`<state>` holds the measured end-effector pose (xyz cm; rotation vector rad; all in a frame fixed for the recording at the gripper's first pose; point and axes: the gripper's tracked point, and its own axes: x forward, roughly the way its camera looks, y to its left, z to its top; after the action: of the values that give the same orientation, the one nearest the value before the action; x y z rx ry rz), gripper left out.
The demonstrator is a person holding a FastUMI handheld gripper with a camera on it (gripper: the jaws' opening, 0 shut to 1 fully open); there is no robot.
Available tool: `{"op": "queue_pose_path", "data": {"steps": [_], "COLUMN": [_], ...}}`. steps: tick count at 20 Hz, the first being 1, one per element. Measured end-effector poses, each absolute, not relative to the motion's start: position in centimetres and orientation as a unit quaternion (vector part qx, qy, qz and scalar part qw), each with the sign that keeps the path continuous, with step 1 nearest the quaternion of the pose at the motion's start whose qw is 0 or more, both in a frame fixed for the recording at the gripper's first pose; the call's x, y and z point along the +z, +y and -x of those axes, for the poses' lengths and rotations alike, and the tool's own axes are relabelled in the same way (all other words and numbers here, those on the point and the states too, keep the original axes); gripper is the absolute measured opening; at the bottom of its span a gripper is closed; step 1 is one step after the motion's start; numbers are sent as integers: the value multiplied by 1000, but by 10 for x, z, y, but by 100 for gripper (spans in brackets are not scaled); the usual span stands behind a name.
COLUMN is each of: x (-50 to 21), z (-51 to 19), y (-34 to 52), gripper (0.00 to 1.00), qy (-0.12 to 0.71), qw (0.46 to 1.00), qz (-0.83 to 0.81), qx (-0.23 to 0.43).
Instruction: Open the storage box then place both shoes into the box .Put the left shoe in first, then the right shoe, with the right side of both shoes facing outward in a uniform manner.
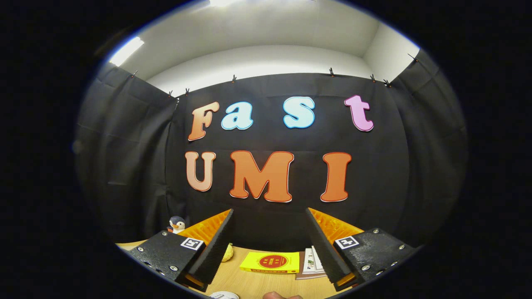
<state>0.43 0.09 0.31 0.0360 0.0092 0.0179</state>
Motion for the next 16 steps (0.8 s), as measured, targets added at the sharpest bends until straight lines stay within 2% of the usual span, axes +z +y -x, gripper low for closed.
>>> {"op": "queue_pose_path", "data": {"steps": [9,16], "x": [-73,-151], "z": [9,33], "y": [38,102], "gripper": [99,97], "qy": [114,240], "qw": [988,944], "qz": [-93,-188], "qx": [53,128]}}
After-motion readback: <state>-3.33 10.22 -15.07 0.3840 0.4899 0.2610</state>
